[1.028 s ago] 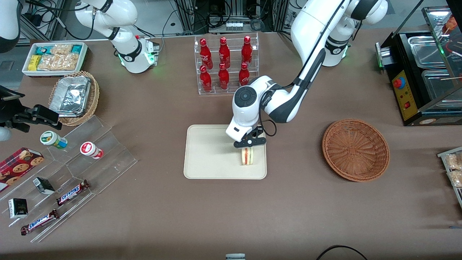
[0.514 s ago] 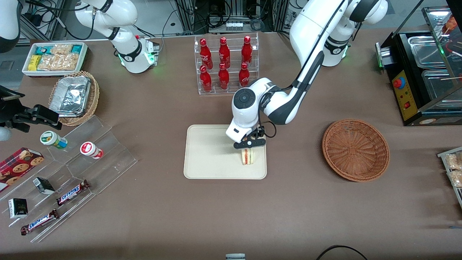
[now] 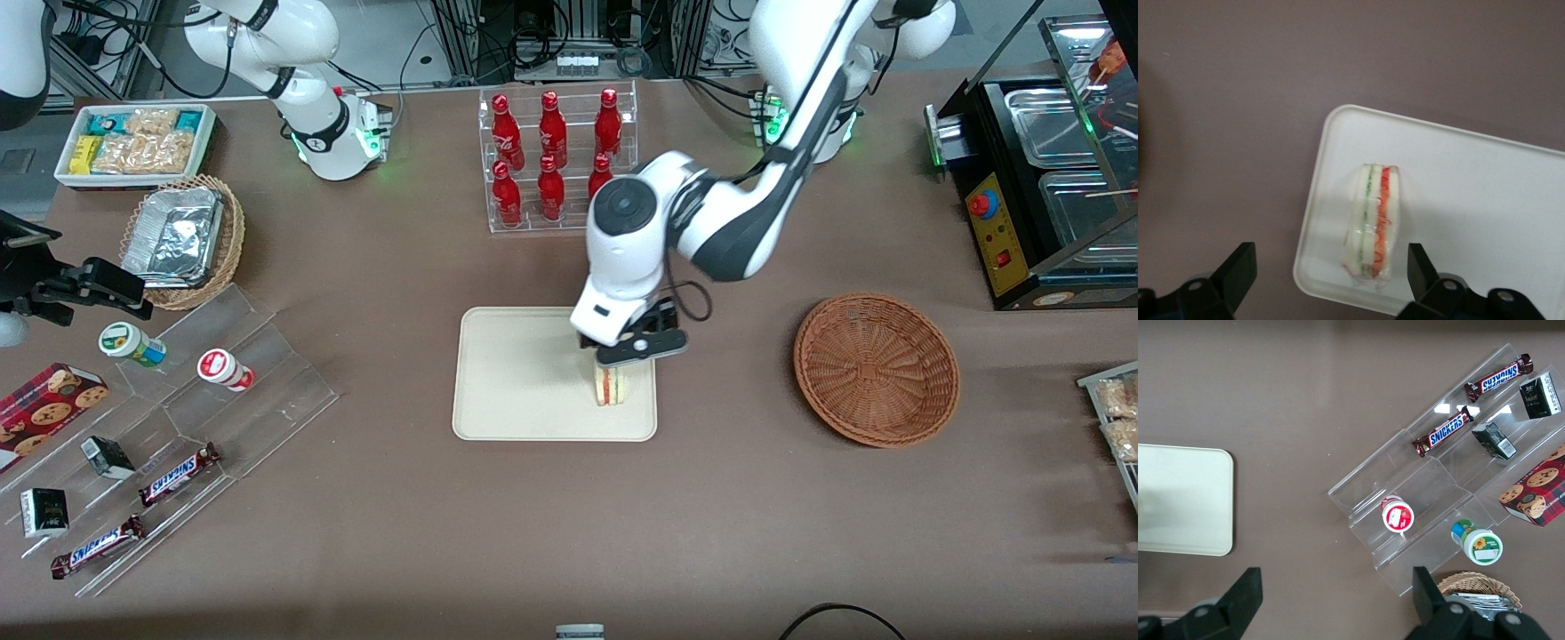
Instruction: Place sandwich from basket to tray
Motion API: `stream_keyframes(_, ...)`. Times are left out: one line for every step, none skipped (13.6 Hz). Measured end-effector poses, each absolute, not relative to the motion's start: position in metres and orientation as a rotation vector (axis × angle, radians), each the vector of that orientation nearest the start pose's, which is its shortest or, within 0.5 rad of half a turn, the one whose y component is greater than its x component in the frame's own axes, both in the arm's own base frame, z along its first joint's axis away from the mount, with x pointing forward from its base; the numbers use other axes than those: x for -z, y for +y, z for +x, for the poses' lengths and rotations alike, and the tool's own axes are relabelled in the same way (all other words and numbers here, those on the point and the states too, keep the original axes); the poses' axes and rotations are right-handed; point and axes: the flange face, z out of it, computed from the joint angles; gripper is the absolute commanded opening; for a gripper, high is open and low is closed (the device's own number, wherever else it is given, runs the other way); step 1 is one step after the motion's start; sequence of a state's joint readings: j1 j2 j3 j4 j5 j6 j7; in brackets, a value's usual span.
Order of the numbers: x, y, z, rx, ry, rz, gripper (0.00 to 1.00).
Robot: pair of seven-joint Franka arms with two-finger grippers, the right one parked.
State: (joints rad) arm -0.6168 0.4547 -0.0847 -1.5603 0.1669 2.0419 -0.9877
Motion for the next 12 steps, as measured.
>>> stream_keyframes(-0.406, -0.416, 0.539, 0.168, -0.376, -3.058, 1.00)
stream_keyframes(-0.424, -0.401, 0.544, 0.178, -0.414, -3.050, 1.00)
stream_keyframes(-0.442, -0.382, 0.550, 0.183, -0.460, -3.039, 1.00)
stream_keyframes(-0.458, -0.362, 0.556, 0.181, -0.506, -3.023, 1.00)
stream_keyframes(-0.472, -0.341, 0.561, 0.180, -0.549, -3.009, 1.00)
stream_keyframes(-0.484, -0.322, 0.566, 0.179, -0.577, -2.999, 1.00)
stream_keyframes(-0.494, -0.304, 0.570, 0.174, -0.585, -2.991, 1.00)
stream_keyframes(-0.501, -0.286, 0.574, 0.161, -0.582, -2.981, 1.00)
stream_keyframes(-0.505, -0.270, 0.577, 0.143, -0.582, -2.971, 1.00)
stream_keyframes(-0.507, -0.258, 0.580, 0.132, -0.582, -2.964, 1.00)
stream_keyframes(-0.510, -0.246, 0.583, 0.125, -0.582, -2.963, 1.00)
stream_keyframes(-0.514, -0.234, 0.586, 0.114, -0.575, -2.969, 1.00)
